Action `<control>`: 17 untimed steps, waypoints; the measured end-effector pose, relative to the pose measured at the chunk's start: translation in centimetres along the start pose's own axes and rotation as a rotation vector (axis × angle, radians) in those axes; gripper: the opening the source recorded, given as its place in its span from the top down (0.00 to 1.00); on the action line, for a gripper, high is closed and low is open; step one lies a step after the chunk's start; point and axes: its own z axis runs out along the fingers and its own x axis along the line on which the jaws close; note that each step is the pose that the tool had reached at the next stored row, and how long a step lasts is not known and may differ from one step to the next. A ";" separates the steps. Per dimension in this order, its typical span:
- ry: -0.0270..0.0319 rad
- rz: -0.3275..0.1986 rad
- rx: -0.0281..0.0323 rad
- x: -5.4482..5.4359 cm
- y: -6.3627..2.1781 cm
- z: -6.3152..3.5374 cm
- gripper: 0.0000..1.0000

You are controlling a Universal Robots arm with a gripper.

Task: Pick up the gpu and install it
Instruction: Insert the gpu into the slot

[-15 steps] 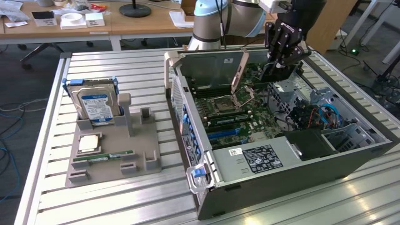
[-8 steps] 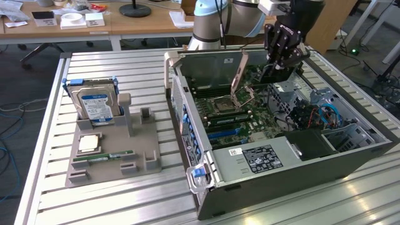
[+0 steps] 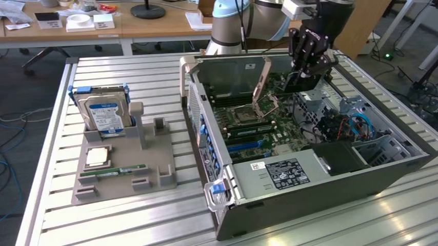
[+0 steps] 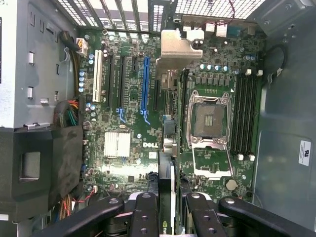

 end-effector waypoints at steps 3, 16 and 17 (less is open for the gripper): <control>-0.0002 0.000 0.0031 0.0 0.22 0.20 0.74; 0.0020 0.002 0.0431 0.0 1.81 1.72 0.74; 0.0021 0.004 0.0436 0.0 1.81 1.75 0.74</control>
